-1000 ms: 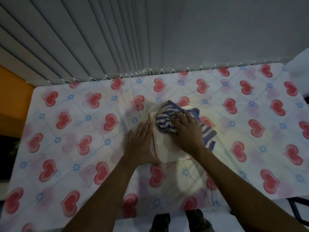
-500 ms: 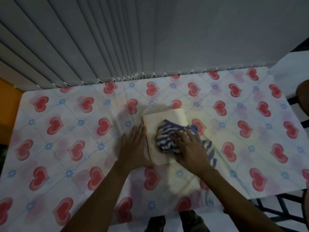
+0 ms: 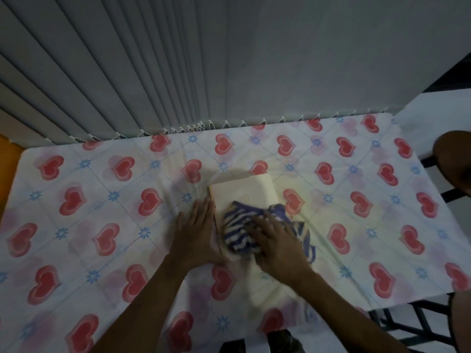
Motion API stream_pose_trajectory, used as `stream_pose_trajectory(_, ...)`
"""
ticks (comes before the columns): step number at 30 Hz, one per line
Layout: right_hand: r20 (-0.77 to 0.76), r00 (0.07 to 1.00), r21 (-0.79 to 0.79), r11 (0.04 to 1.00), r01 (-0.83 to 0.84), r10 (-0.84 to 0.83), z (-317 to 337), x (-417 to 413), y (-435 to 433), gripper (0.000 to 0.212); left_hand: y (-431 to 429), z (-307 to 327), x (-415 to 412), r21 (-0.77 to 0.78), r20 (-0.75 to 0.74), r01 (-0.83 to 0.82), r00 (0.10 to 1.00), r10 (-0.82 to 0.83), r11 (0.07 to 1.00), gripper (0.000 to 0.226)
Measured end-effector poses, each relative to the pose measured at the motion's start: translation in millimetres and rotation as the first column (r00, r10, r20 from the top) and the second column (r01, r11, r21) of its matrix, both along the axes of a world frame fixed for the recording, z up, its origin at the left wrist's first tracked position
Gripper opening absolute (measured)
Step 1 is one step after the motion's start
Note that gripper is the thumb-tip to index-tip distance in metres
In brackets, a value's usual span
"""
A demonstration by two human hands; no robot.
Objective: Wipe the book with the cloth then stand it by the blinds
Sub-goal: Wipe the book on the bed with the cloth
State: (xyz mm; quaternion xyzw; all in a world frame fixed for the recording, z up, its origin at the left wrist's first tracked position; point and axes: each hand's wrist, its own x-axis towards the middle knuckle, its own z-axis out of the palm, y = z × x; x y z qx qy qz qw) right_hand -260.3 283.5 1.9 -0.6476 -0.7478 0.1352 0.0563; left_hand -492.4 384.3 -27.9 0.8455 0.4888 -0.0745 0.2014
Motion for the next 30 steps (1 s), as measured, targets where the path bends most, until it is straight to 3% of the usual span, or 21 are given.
stream_pose_trajectory(6, 0.112, 0.945, -0.068, 0.946, 0.317, -0.309, 1, -5, 97, 0.061, 0, 2, 1, 0.009, -0.040, -0.003, 0.999, 0.003, 1.000, 0.159)
stream_pose_trajectory(9, 0.115, 0.962, -0.070, 0.964, 0.258, -0.249, -2, -34, 108, 0.064, 0, 3, 2, 0.007, -0.057, 0.005, 0.998, -0.004, 1.000, 0.156)
stream_pose_trajectory(15, 0.043, 0.991, -0.072, 0.988, 0.133, -0.130, 1, -64, 50, 0.062, -2, 2, -1, 0.031, 0.028, -0.004, 1.000, 0.003, 1.000, 0.139)
stream_pose_trajectory(25, 0.048, 0.993, -0.236, 0.968, -0.091, 0.105, 13, -32, -21, 0.064, -4, 18, 4, -0.020, -0.025, -0.016, 1.000, 0.016, 1.000, 0.151)
stream_pose_trajectory(30, 0.114, 0.993, -0.287, 0.958, -0.004, 0.038, 36, 18, -13, 0.066, -3, 24, 6, -0.052, -0.104, -0.047, 0.994, 0.041, 0.998, 0.165)
